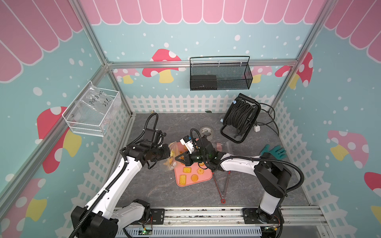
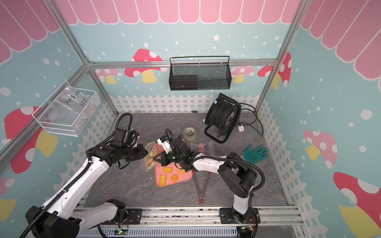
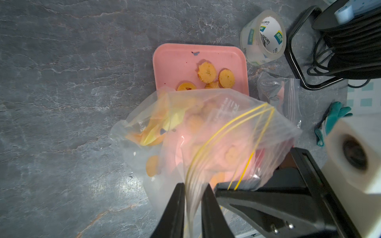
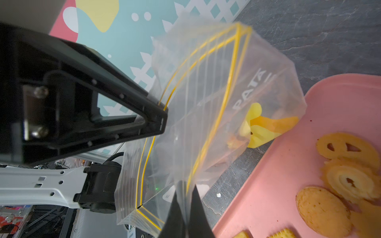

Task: Put the cookies into a resealable bag to prevent moisture
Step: Pick up the ziploc bag from the center of the board.

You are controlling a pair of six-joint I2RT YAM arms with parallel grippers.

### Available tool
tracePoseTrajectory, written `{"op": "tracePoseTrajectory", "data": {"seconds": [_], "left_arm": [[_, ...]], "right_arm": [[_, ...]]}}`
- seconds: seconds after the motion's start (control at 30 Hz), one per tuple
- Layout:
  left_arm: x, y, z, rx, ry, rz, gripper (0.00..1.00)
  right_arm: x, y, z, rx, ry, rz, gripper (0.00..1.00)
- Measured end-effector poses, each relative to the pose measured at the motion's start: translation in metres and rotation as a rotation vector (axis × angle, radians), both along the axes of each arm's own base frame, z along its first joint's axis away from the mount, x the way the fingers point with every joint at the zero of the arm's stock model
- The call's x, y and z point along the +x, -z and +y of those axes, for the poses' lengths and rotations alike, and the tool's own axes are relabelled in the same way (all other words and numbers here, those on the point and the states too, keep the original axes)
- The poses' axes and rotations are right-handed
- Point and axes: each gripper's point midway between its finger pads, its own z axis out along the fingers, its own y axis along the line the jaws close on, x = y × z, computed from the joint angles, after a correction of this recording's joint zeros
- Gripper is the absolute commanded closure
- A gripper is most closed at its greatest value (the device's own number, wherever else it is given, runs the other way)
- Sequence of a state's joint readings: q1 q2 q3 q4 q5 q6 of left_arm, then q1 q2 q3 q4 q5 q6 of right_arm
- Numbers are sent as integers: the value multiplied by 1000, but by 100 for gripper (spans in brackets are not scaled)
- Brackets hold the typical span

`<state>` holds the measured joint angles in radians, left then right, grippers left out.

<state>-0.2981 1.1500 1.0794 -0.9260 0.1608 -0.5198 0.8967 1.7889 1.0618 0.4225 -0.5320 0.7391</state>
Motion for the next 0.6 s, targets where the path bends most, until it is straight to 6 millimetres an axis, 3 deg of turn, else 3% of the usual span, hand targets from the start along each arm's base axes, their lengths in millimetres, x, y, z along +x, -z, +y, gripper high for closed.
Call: {"op": "tracePoseTrajectory", "data": {"seconds": [0.13,0.23,0.33,0.6], "left_arm": [[3,8,-1,17,9,22,82],[4,13,1,41,18,31,95],[2,11,4,59,14,30,100],[-10,-23,9,55,13,22,100]], "right_arm": [[0,0,0,1,1,2,100],[0,0,0,1,2,2,100],[2,0,0,-2,14,-2,100],[13,13,-7,-108,58,-49,99]]}}
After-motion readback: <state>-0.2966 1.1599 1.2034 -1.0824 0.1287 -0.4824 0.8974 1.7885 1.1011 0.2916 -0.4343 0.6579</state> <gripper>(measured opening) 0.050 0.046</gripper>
